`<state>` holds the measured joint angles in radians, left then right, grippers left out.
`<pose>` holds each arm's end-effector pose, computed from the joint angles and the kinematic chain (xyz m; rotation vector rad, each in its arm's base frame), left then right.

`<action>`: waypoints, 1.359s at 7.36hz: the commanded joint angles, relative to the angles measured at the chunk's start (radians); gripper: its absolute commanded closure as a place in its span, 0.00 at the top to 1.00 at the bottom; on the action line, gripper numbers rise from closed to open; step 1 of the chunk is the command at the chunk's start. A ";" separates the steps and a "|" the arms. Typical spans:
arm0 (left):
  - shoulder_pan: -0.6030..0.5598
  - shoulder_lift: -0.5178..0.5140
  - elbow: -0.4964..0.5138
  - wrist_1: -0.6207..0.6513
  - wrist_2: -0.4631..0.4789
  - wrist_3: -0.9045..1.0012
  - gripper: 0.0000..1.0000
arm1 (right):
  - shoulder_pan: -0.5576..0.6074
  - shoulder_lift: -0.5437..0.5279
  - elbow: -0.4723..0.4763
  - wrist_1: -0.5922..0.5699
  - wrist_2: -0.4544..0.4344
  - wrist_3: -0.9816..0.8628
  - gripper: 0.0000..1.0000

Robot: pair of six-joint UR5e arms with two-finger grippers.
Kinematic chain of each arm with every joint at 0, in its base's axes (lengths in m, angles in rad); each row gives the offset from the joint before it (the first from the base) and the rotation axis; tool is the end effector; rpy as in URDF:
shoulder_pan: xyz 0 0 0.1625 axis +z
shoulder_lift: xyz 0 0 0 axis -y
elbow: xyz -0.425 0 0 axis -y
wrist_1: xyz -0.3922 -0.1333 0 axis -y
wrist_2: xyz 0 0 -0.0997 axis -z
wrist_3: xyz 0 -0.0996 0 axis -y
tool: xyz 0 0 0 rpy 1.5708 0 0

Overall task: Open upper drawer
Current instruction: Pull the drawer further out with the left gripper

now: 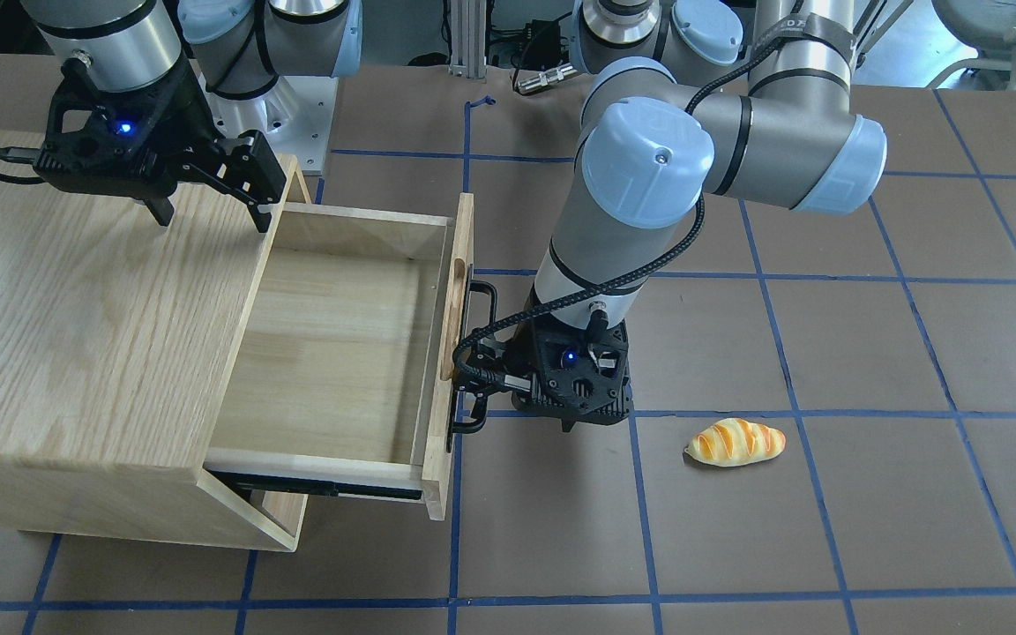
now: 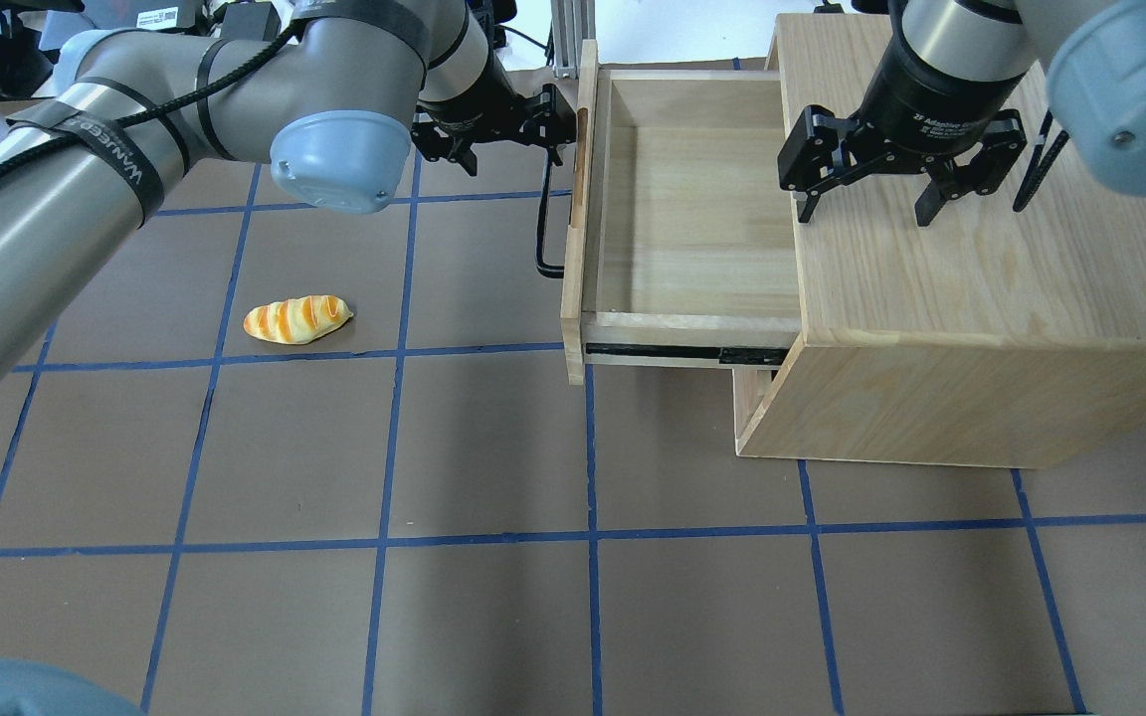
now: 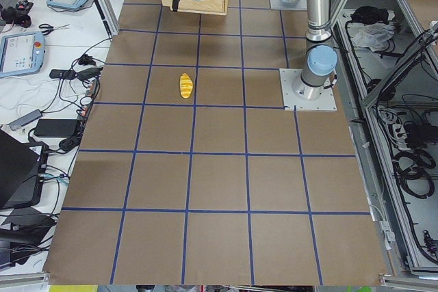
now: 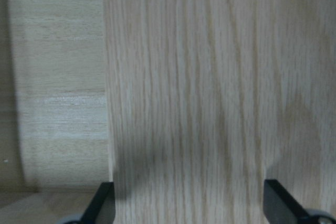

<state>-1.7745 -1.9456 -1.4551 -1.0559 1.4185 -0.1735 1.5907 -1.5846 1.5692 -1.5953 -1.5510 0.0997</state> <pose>-0.2781 -0.6125 0.3875 -0.0729 -2.9261 0.3279 0.1450 -0.4871 0.4980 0.1238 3.1164 -0.0603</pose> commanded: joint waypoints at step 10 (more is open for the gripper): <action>0.026 0.053 0.068 -0.168 0.017 -0.046 1.00 | 0.000 0.000 0.000 0.000 0.000 0.000 1.00</action>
<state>-1.7492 -1.9038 -1.4007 -1.1966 1.4365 -0.1998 1.5907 -1.5846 1.5693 -1.5953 -1.5515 0.0997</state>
